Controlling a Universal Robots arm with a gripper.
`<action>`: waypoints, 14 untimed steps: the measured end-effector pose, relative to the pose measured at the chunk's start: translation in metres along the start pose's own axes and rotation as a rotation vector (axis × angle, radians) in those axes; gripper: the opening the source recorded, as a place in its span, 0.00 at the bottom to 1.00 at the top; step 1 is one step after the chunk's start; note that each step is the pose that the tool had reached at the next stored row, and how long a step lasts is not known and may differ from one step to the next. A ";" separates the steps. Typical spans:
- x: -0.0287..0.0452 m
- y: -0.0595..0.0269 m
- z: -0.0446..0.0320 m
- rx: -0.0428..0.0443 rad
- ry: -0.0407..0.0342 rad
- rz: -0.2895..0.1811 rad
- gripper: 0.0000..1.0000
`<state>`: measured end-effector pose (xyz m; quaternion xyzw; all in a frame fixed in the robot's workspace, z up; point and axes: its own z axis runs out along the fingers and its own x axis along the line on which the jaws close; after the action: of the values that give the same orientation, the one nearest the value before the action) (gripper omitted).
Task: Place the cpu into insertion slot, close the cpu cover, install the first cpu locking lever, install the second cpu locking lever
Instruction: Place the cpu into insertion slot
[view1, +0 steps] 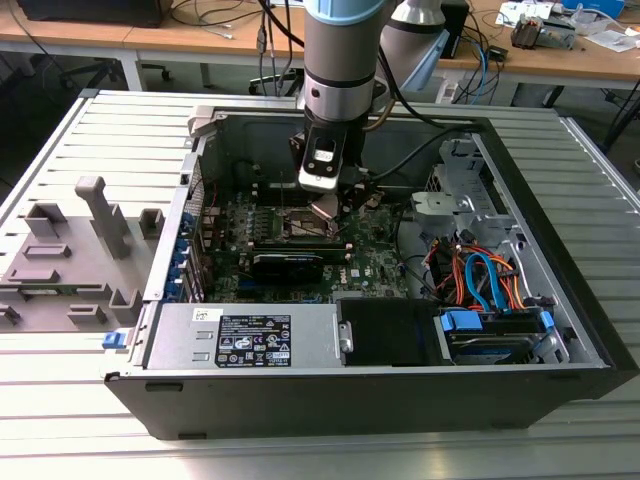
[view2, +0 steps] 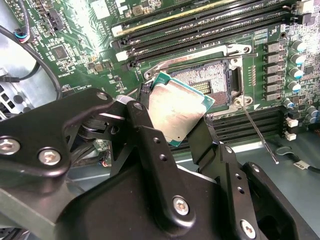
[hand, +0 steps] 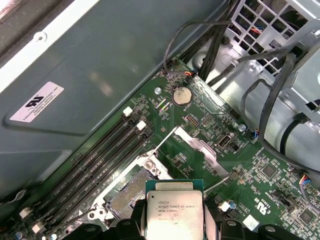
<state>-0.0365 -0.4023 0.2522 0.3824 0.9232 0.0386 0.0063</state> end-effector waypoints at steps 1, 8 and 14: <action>0.0000 0.0000 0.0001 0.0000 -0.0002 0.002 0.55; 0.0000 0.0000 0.0003 -0.0002 -0.0008 0.010 0.55; 0.0000 -0.0001 0.0004 -0.0003 -0.0012 0.016 0.55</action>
<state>-0.0365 -0.4023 0.2518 0.3897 0.9201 0.0386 0.0066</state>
